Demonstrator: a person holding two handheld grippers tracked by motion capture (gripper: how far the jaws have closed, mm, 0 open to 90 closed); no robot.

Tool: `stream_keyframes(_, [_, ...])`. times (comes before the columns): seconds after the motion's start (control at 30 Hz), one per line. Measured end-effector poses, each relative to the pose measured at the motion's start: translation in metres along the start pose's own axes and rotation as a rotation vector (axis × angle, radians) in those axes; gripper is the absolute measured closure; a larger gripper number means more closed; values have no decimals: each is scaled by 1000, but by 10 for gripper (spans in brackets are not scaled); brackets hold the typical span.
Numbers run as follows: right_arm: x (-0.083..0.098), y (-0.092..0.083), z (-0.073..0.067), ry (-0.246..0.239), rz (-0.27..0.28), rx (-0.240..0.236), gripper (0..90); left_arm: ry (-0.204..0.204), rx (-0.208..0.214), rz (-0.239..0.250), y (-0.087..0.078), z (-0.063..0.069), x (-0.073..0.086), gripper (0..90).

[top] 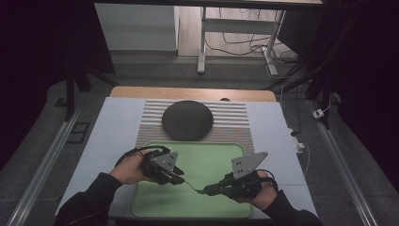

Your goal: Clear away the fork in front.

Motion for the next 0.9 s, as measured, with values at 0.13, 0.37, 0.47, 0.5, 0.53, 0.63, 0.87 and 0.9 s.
stream_keyframes(0.13, [0,-1,0,1,1,-9,900,33,11,1,-1,2,-1,723])
stream_keyframes(0.37, [3,-7,5,28,18,-14,888,95,49,-33,-2,8,0,778])
stream_keyframes(0.47, [7,-11,12,41,9,41,858,90,53,-48,0,10,1,800])
stream_keyframes(0.5, [8,-12,13,46,9,50,848,90,53,-48,0,10,1,801])
stream_keyframes(0.53, [9,-13,15,52,6,73,839,73,46,-63,0,9,1,802])
stream_keyframes(0.63, [10,-15,18,55,0,109,773,47,33,-78,-1,8,2,802])
stream_keyframes(0.87, [12,-25,27,82,23,238,631,-98,19,-141,-4,8,4,802])
stream_keyframes(0.9, [14,-27,28,95,26,259,610,-122,16,-152,-4,8,5,801])
Point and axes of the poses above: each handheld gripper's, and its own axes: y roughly forward along the jaws, x roughly out of its underside, z roughly to its right, the point moved 6 cm from there along y, roughly forward along the jaws, and after that the axes turned 15 degrees about -x, right-handed, at the moved point
